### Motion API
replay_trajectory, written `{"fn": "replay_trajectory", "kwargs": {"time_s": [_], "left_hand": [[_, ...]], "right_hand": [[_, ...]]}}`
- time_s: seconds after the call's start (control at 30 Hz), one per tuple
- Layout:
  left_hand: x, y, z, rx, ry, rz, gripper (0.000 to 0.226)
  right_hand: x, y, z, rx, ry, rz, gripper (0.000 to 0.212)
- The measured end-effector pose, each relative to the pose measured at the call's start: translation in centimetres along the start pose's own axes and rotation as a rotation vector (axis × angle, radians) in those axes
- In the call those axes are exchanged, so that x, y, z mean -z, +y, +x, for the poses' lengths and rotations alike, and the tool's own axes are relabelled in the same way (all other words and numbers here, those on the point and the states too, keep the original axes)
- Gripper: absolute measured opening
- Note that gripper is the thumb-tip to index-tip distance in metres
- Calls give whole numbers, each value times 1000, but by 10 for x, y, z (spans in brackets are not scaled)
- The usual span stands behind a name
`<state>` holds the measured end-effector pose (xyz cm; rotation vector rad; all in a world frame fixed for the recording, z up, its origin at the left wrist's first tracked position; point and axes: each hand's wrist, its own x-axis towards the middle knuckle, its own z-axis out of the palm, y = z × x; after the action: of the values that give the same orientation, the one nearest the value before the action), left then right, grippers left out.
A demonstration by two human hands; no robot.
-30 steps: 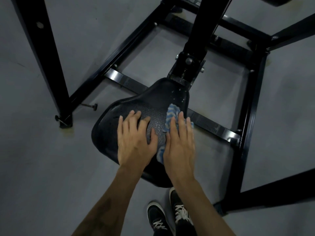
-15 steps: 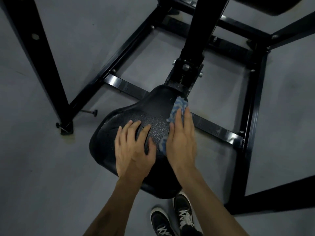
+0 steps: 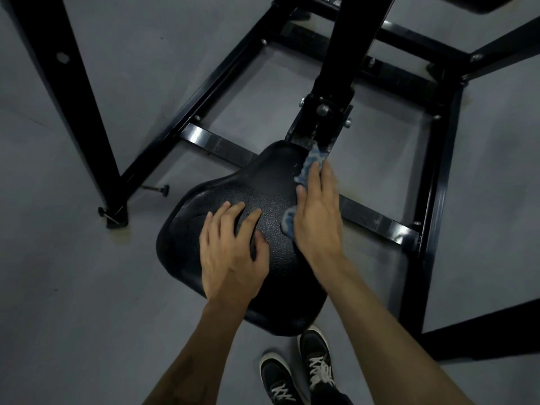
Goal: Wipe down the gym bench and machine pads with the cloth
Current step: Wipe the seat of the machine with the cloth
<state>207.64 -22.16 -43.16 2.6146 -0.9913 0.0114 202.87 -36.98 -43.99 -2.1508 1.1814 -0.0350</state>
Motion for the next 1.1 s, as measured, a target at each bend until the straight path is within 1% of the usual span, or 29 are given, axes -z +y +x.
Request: {"fn": "replay_trajectory", "kwargs": {"time_s": [0.13, 0.23, 0.33, 0.4, 0.5, 0.57, 0.63, 0.7, 0.77, 0.83, 0.93, 1.03, 1.1], "left_hand": [[0, 0, 1, 3, 8, -1, 36], [0, 0, -1, 6, 20, -20, 35], [0, -1, 0, 7, 25, -25, 35], [-1, -1, 0, 6, 27, -26, 35], [0, 0, 0, 8, 31, -37, 34], [0, -1, 0, 8, 30, -37, 34], [0, -1, 0, 9, 33, -39, 34], [0, -1, 0, 8, 36, -46, 34], [0, -1, 0, 12, 38, -45, 34], [0, -1, 0, 12, 37, -43, 34], [0, -1, 0, 13, 38, -48, 34], [0, -1, 0, 11, 45, -41, 35], [0, -1, -1, 10, 51, -40, 34]], "right_hand": [[1, 4, -49, 139, -32, -72, 53], [2, 2, -31, 90, -63, -47, 54], [4, -6, 10, 17, -19, 10, 53], [3, -8, 12, 7, 3, 14, 54], [4, -3, -28, 133, -21, -69, 57], [0, 5, -46, 213, -8, -124, 54], [-6, 11, -33, 236, 2, -178, 51], [-9, 8, -7, 238, 15, -255, 53], [-10, 5, 12, 150, 53, -221, 53], [-12, 4, 9, 130, 61, -237, 53], [-12, 9, -30, 328, 18, -328, 54], [-3, 18, -48, 358, 5, -259, 54], [-5, 13, -30, 290, 26, -293, 54]]}}
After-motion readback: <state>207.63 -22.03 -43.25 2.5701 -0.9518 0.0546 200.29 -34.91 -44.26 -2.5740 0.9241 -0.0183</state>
